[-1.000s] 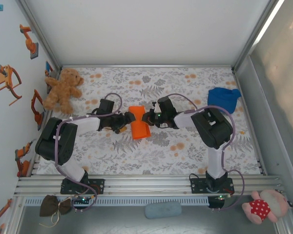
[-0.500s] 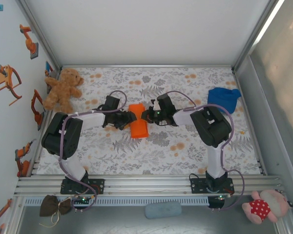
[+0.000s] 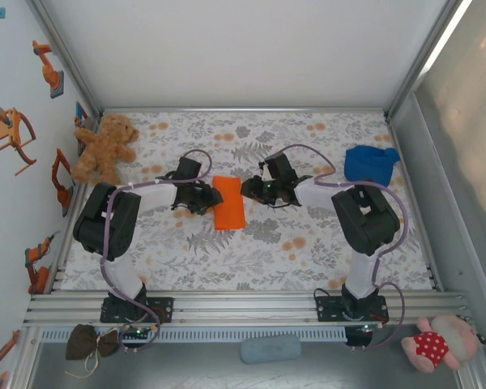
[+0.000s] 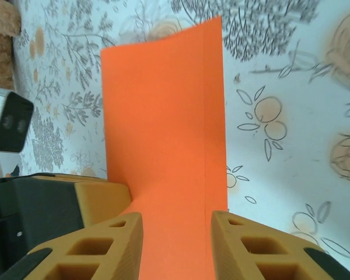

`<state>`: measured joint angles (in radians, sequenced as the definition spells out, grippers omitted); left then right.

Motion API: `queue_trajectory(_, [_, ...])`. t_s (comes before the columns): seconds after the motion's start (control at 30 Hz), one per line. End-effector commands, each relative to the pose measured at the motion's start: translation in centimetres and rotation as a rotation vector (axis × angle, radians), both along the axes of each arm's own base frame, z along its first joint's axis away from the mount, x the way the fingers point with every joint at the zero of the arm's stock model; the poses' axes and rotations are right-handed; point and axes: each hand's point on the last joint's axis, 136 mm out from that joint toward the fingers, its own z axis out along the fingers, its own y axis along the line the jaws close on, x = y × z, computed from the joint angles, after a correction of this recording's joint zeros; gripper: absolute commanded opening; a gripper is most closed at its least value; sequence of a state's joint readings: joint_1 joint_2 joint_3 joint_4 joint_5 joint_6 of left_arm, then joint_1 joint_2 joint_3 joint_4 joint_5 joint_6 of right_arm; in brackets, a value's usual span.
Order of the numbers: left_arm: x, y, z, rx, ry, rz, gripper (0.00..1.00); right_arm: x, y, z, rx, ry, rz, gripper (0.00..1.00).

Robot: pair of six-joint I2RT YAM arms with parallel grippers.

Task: Fold a paper plane with a square sheet of paper (pick it up from the middle)
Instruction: First fold in half a square sheet of paper at the center of the table, then hold the square sheet of paper at the center of the table.

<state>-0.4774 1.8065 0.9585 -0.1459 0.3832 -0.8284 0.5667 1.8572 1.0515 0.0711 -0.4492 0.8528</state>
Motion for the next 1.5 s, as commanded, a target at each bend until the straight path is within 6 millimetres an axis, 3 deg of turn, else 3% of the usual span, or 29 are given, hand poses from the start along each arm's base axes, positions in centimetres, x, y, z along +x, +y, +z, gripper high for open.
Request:
queue_trajectory(0.0, [-1.9, 1.2, -3.9, 0.122, 0.099, -0.009, 0.36, 0.6, -1.7, 0.9, -0.091, -0.059, -0.03, 0.35])
queue_trajectory(0.27, [-4.2, 1.8, -8.0, 0.308, 0.234, -0.031, 0.37, 0.5, -2.2, 0.8, -0.116, -0.061, -0.03, 0.35])
queue_trajectory(0.53, [-5.5, 2.0, -10.2, 0.384, 0.303, -0.068, 0.41, 0.5, -2.8, 0.4, -0.14, -0.059, -0.021, 0.35])
queue_trajectory(1.13, [-5.7, 1.1, -11.5, 0.413, 0.34, -0.184, 0.44, 0.4, -2.7, 0.0, -0.13, -0.043, 0.007, 0.35])
queue_trajectory(1.47, [-5.6, 1.0, -12.1, 0.423, 0.361, -0.192, 0.46, 0.2, -1.6, -0.3, -0.088, -0.023, 0.047, 0.34])
